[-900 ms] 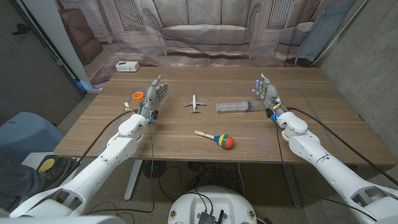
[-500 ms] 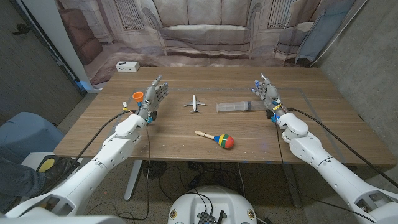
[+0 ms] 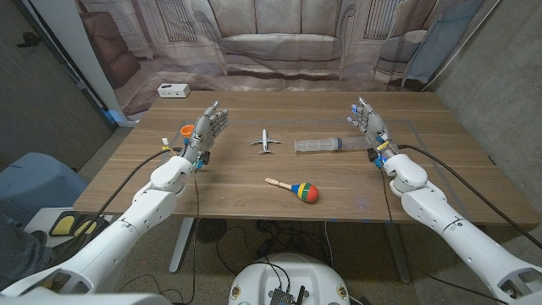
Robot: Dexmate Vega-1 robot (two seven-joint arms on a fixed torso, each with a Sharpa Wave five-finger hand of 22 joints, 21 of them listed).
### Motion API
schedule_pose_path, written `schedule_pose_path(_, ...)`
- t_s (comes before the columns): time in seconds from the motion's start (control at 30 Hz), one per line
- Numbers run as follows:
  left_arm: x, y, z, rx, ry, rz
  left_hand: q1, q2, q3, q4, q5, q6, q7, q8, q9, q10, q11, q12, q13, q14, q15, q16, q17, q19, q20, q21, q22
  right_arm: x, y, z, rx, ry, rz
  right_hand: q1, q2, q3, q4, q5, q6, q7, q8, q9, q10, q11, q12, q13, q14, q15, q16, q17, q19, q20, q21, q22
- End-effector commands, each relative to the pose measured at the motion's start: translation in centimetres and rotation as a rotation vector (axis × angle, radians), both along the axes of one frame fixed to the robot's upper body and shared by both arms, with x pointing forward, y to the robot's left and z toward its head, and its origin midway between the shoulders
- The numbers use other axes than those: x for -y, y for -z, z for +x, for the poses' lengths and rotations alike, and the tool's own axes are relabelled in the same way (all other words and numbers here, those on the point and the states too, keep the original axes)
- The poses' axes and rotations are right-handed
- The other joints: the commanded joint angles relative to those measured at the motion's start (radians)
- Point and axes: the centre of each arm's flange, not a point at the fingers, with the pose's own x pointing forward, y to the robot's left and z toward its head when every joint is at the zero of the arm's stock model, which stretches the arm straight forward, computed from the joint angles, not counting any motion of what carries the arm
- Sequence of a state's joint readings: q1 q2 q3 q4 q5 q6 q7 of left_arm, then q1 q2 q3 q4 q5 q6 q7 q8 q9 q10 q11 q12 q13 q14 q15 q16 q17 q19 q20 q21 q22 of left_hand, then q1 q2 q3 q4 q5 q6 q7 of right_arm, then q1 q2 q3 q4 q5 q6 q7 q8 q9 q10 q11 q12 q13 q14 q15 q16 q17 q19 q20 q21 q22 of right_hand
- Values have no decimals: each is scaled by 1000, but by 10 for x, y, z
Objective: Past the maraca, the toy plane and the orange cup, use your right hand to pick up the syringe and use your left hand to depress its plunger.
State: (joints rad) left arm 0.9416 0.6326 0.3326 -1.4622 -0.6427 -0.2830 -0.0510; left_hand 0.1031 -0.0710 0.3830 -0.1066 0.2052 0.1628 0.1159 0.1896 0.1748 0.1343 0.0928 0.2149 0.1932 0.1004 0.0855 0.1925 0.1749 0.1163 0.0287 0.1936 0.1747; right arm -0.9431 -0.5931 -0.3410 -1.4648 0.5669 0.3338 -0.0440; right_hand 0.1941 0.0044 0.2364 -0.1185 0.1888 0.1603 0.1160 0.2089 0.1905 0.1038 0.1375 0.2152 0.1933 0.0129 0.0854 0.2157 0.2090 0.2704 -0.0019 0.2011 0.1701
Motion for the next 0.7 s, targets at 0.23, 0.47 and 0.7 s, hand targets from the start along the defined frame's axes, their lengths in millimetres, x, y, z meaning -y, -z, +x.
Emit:
schedule_pose_path(0.23, -5, 4, -2, 27, 11, 25, 16, 7, 2, -6, -4, 43, -4, 12, 4, 44, -1, 19, 4, 48, 2, 13, 5, 15, 17, 10, 3, 7, -21, -13, 91, 36, -70, 8, 3, -11, -7, -1, 155, -42, 36, 1, 133, -5, 37, 7, 19, -27, 5, 5, -84, -1, -23, 4)
schedule_pose_path(0.47, 0, 0, -13, 34, -56, 49, 18, 5, 1, -7, -5, 49, -5, 13, 4, 50, -6, 20, 4, 56, -3, 14, 5, 21, 17, 12, 3, 8, -27, -16, 148, 106, -139, 16, 6, -10, -12, -1, 149, -60, 25, 0, 86, -17, 13, 8, 10, -37, -2, 2, -86, -5, -16, 4)
schedule_pose_path(0.7, 3, -2, -20, 31, -27, -4, 20, 5, 0, -9, -5, 57, -7, 14, 5, 63, -8, 23, 4, 67, -5, 15, 5, 24, 20, 11, 3, 4, -31, -21, 166, 133, -167, 32, 6, -8, -20, -3, 81, -79, -12, 0, 50, -24, -6, 6, 20, -44, -2, -1, -30, -13, 5, 3)
